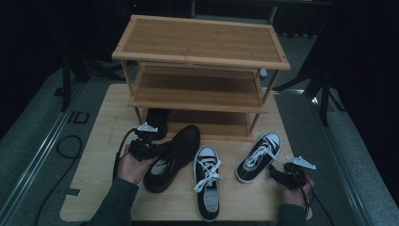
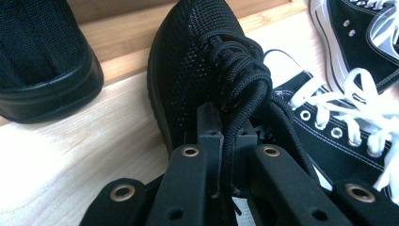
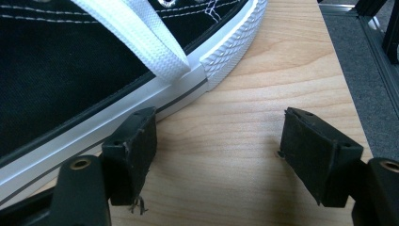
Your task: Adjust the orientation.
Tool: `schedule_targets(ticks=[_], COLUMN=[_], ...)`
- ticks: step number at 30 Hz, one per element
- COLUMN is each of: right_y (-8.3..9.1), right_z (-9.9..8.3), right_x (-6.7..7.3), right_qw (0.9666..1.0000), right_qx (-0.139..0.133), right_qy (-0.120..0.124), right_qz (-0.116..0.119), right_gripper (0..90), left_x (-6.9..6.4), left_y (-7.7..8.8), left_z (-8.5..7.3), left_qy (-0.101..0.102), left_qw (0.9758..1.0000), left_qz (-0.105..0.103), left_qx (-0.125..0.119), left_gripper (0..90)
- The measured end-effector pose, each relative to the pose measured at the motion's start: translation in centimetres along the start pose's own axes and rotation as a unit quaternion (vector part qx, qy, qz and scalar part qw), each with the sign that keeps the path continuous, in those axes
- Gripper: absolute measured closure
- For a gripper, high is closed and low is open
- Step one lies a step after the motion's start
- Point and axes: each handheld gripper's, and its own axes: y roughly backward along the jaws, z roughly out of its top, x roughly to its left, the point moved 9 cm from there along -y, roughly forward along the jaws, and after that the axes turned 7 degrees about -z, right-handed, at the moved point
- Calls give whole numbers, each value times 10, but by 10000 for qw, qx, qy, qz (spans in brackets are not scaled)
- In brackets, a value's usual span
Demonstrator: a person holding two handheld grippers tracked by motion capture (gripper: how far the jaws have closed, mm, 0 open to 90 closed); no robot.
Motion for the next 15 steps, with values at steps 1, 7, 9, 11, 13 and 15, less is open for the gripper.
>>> schedule_targets(ticks=[1, 7, 9, 11, 13, 15], right_y=[0, 0, 0, 0, 0, 0], right_z=[0, 0, 0, 0, 0, 0], right_x=[0, 0, 0, 0, 0, 0], right_qw=[10000, 10000, 10000, 10000, 10000, 10000], right_qx=[2, 0, 1, 0, 1, 1], right_qy=[0, -10, -9, -9, 1, 1], right_qz=[-1, -5, -5, -5, -4, -4], right_gripper=[274, 274, 274, 274, 274, 274], left_x=[1, 3, 4, 6, 9, 11], left_y=[-2, -6, -7, -9, -12, -14], left_z=[2, 10, 12, 14, 17, 18], left_qy=[6, 19, 28, 37, 37, 49], left_qw=[10000, 9999, 9998, 9997, 9994, 9993], left_qz=[19, 125, 161, 242, 314, 334], left_qx=[-14, -103, -107, -98, -105, -127], left_gripper=[870, 871, 871, 870, 871, 870])
